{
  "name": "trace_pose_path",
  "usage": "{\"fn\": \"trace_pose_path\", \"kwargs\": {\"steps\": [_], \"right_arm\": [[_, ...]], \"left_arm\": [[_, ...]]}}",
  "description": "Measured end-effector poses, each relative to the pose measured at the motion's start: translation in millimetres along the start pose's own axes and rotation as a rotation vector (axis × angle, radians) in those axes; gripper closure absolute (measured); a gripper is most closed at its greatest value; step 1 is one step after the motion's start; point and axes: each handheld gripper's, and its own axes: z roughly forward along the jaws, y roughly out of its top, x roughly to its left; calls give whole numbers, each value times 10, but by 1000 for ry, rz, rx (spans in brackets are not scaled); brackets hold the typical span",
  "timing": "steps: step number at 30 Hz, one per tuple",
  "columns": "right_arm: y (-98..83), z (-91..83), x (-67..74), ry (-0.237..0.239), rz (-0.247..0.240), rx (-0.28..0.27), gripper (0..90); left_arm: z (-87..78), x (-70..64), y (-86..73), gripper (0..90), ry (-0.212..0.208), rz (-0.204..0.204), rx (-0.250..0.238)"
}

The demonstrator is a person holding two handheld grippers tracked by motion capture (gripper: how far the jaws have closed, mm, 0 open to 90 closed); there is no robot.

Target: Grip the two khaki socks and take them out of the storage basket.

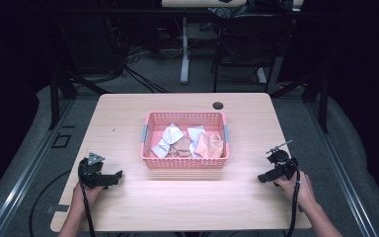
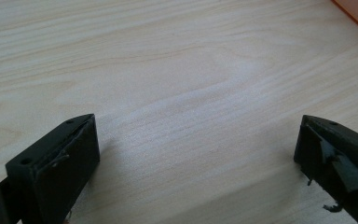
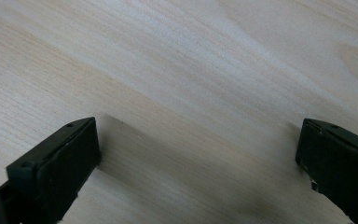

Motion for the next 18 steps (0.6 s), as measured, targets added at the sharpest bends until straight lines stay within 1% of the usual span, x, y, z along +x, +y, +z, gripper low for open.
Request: {"fn": "trace_pose_path", "kwargs": {"steps": [1,2,4,7,11,13,15,17,18], "right_arm": [[1,0,0,0,-1,1,0],[-16,28,15,8,29,-41,0],[3,-6,-5,-2,-9,8,0],[-2,3,2,1,3,-6,0],[-5,4,1,3,1,-9,0],[0,4,0,-3,-2,-3,0],[9,2,0,4,-2,6,0],[18,9,7,-10,4,6,0],[25,1,2,-9,-3,13,7]], "left_arm": [[0,0,0,0,0,0,0],[0,0,0,0,0,0,0],[0,0,0,0,0,0,0],[0,0,0,0,0,0,0],[0,0,0,0,0,0,0],[1,1,1,0,0,1,-1],[0,0,0,0,0,0,0],[1,1,1,0,0,1,-1],[0,0,0,0,0,0,0]]}}
